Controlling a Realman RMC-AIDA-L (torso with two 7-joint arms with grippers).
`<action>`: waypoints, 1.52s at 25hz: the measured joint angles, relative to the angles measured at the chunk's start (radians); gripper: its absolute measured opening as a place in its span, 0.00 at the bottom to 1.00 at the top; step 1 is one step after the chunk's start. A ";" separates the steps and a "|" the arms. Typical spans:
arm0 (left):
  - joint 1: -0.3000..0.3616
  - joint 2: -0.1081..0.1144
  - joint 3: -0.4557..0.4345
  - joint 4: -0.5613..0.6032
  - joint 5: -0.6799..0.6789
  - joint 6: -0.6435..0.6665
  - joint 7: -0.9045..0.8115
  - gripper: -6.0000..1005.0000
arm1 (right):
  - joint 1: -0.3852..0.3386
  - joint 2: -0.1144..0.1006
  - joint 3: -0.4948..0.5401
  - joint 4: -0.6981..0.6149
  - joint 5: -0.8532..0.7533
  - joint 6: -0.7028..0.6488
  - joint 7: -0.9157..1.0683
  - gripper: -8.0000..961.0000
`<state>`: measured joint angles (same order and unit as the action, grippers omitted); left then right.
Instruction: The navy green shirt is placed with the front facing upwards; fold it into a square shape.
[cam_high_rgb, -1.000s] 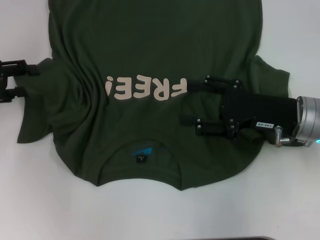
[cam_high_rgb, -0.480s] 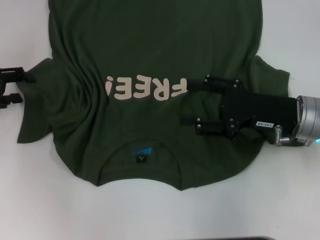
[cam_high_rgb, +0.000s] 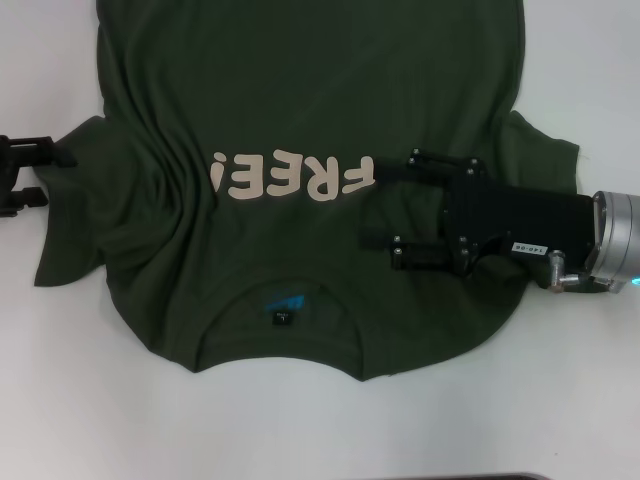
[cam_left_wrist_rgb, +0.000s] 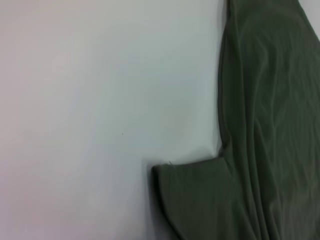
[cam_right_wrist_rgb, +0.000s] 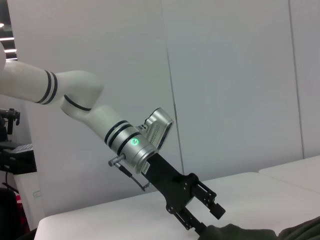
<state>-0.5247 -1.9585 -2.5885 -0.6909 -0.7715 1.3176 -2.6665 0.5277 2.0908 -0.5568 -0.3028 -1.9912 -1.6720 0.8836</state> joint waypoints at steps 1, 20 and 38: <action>-0.001 0.000 0.004 0.002 0.000 -0.003 0.000 0.75 | 0.000 0.000 0.000 0.000 0.000 0.000 0.000 0.86; -0.031 -0.005 0.046 0.052 0.000 -0.036 0.003 0.75 | 0.000 -0.002 -0.002 -0.001 0.000 0.000 0.000 0.86; -0.064 0.015 0.115 0.062 0.000 -0.017 -0.035 0.50 | 0.000 -0.002 -0.002 -0.001 0.000 0.000 0.000 0.86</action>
<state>-0.5882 -1.9432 -2.4734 -0.6293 -0.7716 1.3005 -2.7015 0.5275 2.0884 -0.5584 -0.3037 -1.9911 -1.6720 0.8836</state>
